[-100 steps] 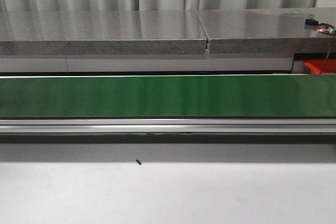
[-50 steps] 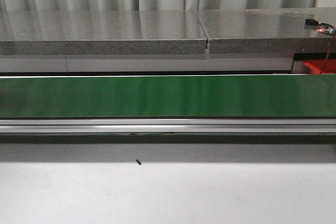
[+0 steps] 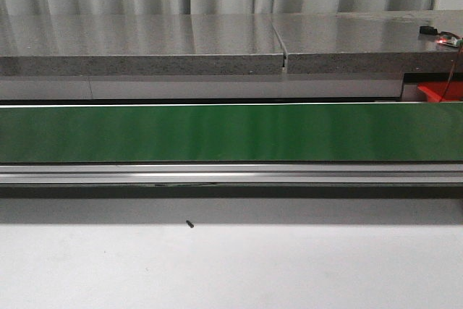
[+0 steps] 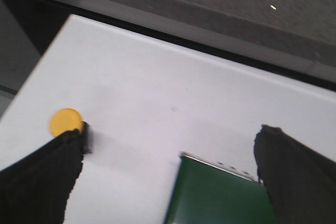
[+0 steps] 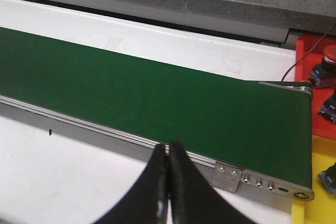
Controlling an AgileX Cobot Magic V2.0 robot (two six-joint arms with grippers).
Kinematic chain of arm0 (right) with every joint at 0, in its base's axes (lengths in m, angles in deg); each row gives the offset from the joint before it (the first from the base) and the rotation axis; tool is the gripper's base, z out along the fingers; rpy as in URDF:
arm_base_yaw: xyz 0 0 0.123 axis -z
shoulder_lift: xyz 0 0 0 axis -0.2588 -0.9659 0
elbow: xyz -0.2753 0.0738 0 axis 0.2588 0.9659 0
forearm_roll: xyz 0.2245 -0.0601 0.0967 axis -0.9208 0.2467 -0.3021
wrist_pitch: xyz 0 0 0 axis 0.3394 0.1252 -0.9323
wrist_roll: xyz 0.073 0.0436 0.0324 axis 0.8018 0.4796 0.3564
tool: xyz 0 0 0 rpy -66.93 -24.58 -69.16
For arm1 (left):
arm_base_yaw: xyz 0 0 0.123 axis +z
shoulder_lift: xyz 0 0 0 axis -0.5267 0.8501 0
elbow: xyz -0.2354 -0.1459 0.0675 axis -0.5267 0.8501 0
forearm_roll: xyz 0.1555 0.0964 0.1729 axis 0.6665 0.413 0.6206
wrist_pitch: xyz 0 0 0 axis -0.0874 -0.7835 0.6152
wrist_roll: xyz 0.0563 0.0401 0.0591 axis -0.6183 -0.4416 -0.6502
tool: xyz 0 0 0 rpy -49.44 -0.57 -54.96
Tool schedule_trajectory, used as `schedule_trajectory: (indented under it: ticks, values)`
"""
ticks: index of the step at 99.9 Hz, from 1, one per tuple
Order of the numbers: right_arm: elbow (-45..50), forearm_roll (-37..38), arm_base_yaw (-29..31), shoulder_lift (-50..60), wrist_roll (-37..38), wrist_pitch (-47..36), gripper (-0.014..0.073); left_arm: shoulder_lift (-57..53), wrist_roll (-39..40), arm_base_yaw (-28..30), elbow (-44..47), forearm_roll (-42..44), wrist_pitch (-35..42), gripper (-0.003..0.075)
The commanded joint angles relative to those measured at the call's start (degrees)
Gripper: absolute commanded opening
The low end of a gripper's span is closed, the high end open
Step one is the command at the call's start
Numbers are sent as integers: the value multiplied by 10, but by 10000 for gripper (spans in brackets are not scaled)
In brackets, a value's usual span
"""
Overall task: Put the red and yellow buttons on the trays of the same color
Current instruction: 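Carry the yellow button onto the green belt and open the left gripper, then return the left gripper to the other yellow button and grasp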
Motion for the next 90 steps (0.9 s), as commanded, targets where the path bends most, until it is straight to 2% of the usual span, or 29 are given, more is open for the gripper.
schedule_trajectory:
  ticks: [1,13,37,90]
  values:
    - [-13,-9,2,-2,-2,-37,-68,-18,0,39,-32,0,42,640]
    - [-13,-9,2,-2,-2,-37,-68,11,0,79,-52,4,43,640]
    - [-13,-9,2,-2,-2,-37,-68,116,0,111,-115,7,41,640]
    - [-13,-9,2,-2,-2,-37,-68,285,0,116,-196,7,43,640]
